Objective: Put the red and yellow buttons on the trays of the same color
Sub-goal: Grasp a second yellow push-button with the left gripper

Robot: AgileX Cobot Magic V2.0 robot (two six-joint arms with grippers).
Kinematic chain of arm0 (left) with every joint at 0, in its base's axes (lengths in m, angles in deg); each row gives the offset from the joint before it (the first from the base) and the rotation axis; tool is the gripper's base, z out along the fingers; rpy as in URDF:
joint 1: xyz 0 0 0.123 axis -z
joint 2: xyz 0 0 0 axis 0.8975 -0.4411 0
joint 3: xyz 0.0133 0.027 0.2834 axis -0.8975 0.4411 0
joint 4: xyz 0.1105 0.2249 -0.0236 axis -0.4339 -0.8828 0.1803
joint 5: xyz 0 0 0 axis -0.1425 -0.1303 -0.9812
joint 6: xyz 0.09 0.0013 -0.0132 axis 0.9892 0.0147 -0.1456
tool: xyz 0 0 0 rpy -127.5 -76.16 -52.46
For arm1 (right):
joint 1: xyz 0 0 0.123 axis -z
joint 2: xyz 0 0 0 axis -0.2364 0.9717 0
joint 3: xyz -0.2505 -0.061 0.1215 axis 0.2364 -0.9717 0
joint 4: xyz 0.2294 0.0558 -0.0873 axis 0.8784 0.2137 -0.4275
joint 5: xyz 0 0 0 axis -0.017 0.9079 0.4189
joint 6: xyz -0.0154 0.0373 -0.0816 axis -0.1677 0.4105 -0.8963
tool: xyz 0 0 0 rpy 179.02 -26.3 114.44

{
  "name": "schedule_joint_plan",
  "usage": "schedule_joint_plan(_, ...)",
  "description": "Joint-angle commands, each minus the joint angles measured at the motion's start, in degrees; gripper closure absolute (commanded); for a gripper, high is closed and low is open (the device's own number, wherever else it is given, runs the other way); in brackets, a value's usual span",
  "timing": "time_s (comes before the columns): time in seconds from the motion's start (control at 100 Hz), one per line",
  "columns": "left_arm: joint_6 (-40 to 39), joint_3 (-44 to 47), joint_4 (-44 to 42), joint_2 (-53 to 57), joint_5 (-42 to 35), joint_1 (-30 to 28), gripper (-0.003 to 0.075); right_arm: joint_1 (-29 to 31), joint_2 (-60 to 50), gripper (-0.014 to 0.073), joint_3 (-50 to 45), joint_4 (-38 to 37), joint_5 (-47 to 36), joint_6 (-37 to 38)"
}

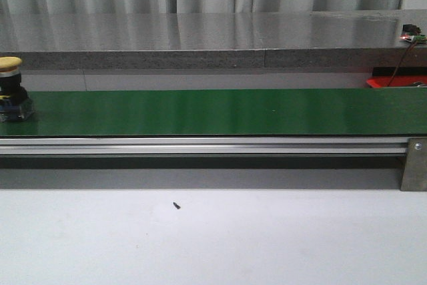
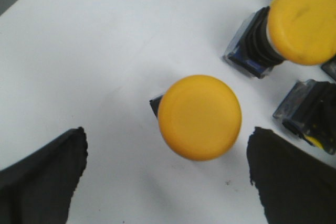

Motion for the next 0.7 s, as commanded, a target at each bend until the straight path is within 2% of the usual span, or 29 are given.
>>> schedule_joint_plan(0.0,-0.53,-1.35,1.0,1.67,-4.41,0.45,0.0121,0.02,-1.11,0.0662,1.0,0.14,-4.79,-0.22)
schedule_joint_plan(0.11,-0.53,-1.35,1.31,1.25,-7.01,1.02,0.0152,0.02,-1.11,0.0662,1.0,0.14,-4.79,-0.22)
schedule_joint_plan(0.18,-0.53,-1.35,1.75,1.16,-8.55,1.35,0.0206,0.02,-1.11,0.0662,1.0,0.14,-4.79,-0.22)
schedule_joint_plan(0.37,-0.53,-1.35,2.4,-0.02,-9.63,2.14,0.0434,0.02,-1.11,0.0662,1.0,0.14,-4.79,-0.22)
schedule_joint_plan(0.49,-0.53,-1.35,2.4,-0.28,-9.63,2.24,0.0543,0.02,-1.11,0.0662,1.0,0.14,-4.79,-0.22)
schedule_joint_plan(0.56,-0.53,-1.35,2.4,-0.15,-9.13,2.24,0.057,0.02,-1.11,0.0662,1.0,0.14,-4.79,-0.22)
schedule_joint_plan(0.69,-0.53,-1.35,2.4,2.8,-7.21,2.24,0.057,0.02,-1.11,0.0662,1.0,0.14,-4.79,-0.22)
